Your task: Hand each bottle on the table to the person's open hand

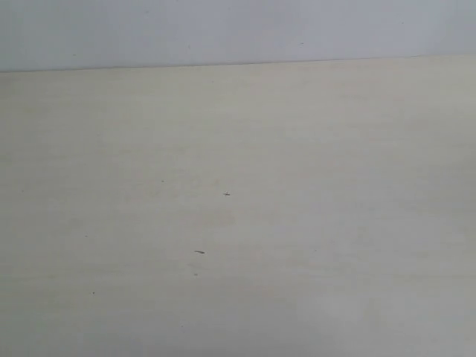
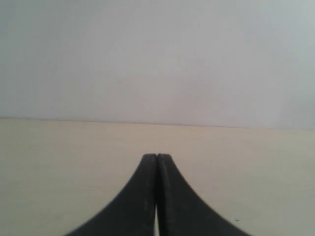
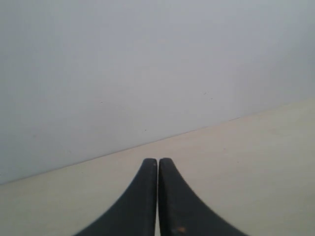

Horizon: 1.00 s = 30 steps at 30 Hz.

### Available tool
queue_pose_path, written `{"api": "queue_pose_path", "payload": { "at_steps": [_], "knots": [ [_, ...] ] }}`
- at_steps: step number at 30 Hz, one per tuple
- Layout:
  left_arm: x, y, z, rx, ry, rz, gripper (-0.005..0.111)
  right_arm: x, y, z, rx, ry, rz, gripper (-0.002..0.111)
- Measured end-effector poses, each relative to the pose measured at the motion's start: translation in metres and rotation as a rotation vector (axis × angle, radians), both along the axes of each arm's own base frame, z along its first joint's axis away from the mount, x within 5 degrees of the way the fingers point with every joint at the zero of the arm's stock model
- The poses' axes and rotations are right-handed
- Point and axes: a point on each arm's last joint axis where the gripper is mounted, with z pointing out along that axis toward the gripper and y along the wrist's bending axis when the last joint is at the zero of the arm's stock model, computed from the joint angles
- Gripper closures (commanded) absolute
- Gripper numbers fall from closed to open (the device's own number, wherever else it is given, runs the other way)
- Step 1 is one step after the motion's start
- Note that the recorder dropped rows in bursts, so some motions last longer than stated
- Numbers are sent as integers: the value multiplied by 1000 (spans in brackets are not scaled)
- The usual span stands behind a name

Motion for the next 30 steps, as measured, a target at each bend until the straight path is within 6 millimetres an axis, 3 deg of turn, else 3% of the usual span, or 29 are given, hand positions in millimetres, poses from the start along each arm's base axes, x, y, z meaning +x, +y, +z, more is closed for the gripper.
{"api": "queue_pose_path", "payload": {
  "at_steps": [10, 30],
  "knots": [
    [1, 13, 0, -5, -2, 222, 107, 0, 0, 0, 0, 0, 0, 107],
    [1, 13, -1, 30, 4, 236, 107, 0, 0, 0, 1, 0, 0, 107]
  ]
}}
